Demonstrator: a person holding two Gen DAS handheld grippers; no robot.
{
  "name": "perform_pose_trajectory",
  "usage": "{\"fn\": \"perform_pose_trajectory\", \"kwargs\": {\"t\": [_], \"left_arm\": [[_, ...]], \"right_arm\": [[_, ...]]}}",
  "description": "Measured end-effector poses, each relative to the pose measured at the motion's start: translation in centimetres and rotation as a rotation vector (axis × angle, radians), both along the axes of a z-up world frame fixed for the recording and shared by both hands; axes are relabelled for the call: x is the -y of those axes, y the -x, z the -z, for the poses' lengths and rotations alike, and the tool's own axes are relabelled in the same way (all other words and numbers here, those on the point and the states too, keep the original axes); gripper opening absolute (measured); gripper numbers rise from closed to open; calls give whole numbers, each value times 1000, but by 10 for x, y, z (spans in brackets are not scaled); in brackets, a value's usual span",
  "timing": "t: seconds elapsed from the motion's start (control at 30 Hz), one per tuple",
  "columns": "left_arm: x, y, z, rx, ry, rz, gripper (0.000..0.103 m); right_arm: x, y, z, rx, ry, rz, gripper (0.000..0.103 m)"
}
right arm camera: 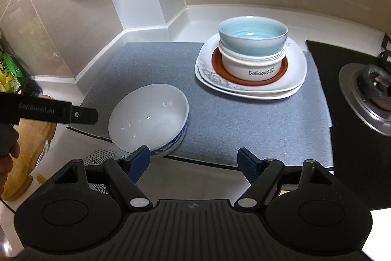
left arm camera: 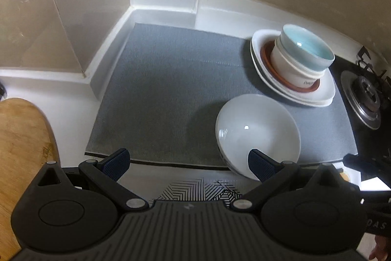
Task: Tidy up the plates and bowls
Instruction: 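Move the left gripper back toward the white patterned bowl on the mat, then close the left gripper on the rim of the white bowl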
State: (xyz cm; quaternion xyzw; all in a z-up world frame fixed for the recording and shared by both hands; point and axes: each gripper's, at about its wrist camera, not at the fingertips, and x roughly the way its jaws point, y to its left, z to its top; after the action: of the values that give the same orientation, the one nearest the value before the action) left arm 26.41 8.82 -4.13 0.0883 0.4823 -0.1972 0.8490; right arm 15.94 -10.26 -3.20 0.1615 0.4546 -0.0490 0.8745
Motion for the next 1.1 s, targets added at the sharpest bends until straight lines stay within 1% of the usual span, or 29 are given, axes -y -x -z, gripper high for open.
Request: {"fn": "perform_pose_trajectory", "kwargs": {"t": [0.17,0.43,0.6,0.77,0.83,1.0,1.1], "left_arm": [[7,-13,12,-49,21,3,103],[21,-37,31,-84,-5,22,103],[26,-52,46,-108,-17,43,103],[30,-67,63,-166,-19,62,103],[34,-70,67,-169,-33,74,103],[39,-72,70,-174,-50,41,103],[43,-68,73,-172,-80,9,103]], "right_arm": [[2,-16,11,-27,-36,27,81],[9,-41,27,-71,-59,67,81],[7,-57,38,-115,-49,55,81],[8,-73,49,-164,-21,57,81],[10,-76,52,-179,-15,61,80],[15,-83,56,-192,-19,20,81],[18,-89,60,-190,-25,-19,81]]}}
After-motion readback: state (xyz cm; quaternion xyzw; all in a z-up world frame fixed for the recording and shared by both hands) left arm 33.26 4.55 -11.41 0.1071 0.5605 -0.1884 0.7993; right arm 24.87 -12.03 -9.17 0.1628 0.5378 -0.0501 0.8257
